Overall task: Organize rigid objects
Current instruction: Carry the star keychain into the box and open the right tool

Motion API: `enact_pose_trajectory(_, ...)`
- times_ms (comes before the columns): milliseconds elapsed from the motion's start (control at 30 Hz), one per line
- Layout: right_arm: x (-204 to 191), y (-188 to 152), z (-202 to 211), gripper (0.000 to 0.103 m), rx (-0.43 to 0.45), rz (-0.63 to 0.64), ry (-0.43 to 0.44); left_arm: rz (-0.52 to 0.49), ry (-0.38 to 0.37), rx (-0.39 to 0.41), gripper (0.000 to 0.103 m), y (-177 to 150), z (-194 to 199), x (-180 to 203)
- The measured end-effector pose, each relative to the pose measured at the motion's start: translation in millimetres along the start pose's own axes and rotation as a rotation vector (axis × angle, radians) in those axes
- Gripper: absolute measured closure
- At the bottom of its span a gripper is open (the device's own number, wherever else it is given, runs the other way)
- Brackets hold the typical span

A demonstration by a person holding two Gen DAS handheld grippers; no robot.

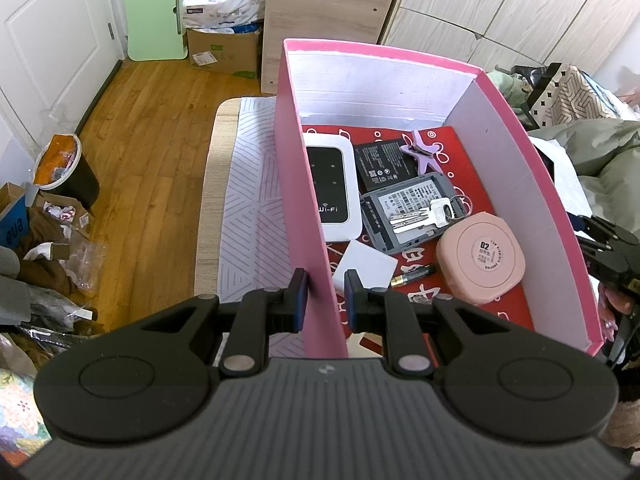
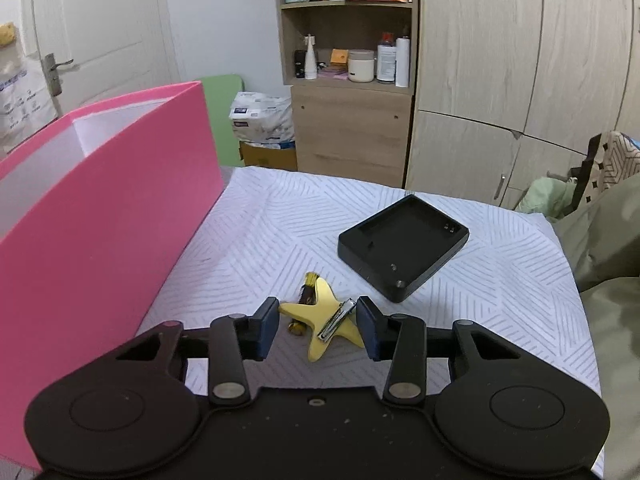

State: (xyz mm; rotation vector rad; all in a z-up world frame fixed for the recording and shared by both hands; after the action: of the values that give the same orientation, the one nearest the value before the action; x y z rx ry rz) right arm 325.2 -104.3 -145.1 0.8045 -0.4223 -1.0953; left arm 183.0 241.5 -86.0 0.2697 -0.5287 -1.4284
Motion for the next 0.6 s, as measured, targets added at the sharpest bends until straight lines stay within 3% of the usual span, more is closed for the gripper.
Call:
enact_pose_trajectory(200,-10,9,25,0.055,0.034,0.004,0.027,0.0,0.0,-0.003,0.086,0,0,0)
enact_pose_trajectory(300,-24,25,50,0.055,0.073,0.027,0.08,-0.007,0.003,-0.013,0.086,0,-1,0)
enact_pose_trajectory(500,-76,65,105,0.055,0.142,0.115,0.298,-0.023,0.007,-0.014,0.086,0,-1,3)
enact_pose_trajectory(600,-108,71,118,0.055,0.111,0.216,0.417,-0.019,0.003,-0.009,0.086,1,0,3)
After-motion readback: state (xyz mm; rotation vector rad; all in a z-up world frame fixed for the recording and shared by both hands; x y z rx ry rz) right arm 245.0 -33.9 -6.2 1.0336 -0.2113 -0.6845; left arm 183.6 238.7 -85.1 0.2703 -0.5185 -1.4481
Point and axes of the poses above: each gripper's, at about its wrist camera, not at the fingertips, and z roughly against the way its jaws point, x to its right, y to its top, the point moved 10 cm from there along -z, roughly the way its jaws point, and after that the axes turned 2 degrees about x, right-handed, at the moved point
